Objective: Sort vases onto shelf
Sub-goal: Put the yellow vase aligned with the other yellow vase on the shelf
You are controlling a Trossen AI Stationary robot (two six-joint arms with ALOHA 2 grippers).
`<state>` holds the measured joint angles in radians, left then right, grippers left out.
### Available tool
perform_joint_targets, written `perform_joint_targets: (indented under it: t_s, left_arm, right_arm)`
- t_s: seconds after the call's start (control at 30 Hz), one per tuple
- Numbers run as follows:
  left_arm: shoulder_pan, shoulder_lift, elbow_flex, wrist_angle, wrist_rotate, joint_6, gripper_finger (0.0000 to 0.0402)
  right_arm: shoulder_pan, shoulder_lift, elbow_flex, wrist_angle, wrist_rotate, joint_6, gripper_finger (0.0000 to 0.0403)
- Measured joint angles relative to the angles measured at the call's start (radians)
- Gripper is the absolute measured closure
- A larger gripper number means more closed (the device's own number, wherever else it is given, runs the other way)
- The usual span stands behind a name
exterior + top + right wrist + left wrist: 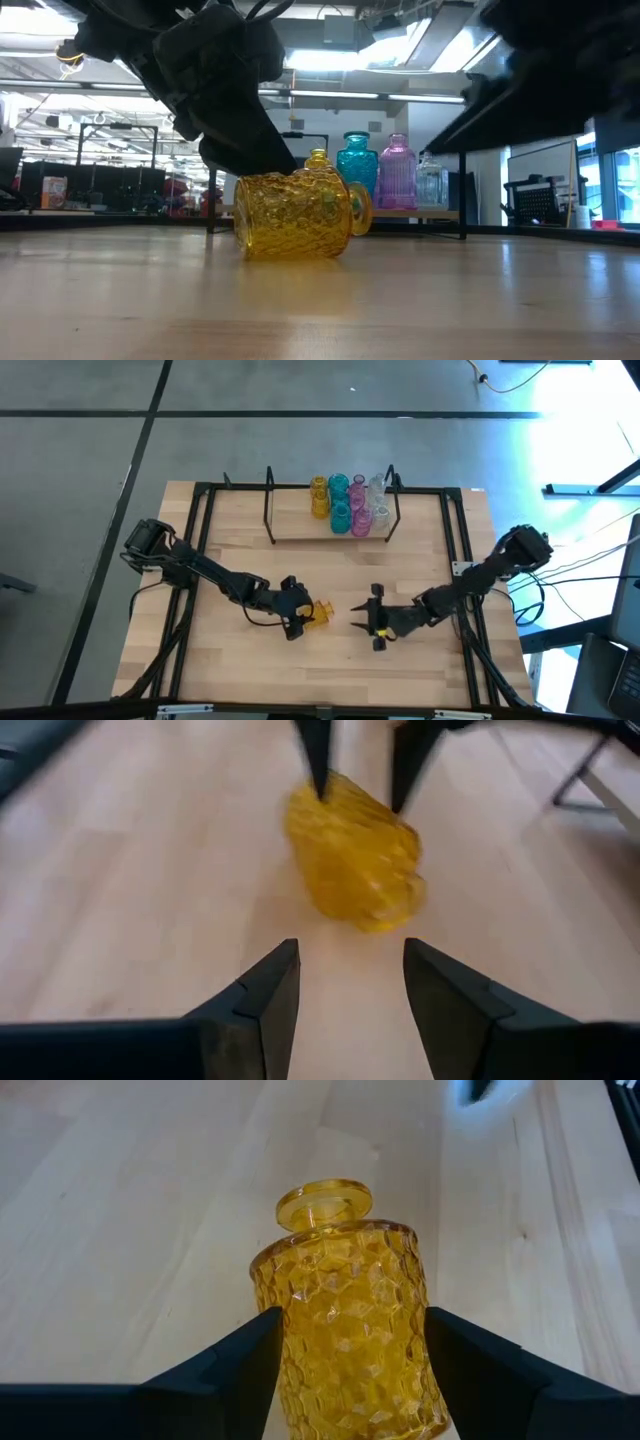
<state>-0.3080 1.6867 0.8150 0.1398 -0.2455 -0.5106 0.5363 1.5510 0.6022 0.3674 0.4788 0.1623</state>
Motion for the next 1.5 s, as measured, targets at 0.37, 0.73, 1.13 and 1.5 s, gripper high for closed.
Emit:
perform_joint_targets:
  t_s: [0.37,0.73,1.13,1.5]
  left_arm:
    - [0.0,0.0,0.0,0.003,0.002,0.024,0.0166]
    - [-0.001,-0.001,0.0,0.004,0.005,0.025,0.0166]
    - [-0.007,-0.002,0.0,0.003,0.0,0.025,0.0166]
    - [-0.015,-0.069,0.001,-0.04,0.245,0.026,0.0166]
  right_arm:
    - [-0.192,0.191,0.0,0.242,-0.27,-0.001,0.0236]
    - [-0.264,0.332,0.079,0.335,-0.406,-0.026,0.0236]
    - [-0.262,0.334,0.088,0.338,-0.4,-0.085,0.0374]
    - [-0.261,0.228,0.108,0.16,-0.343,-0.144,0.0396]
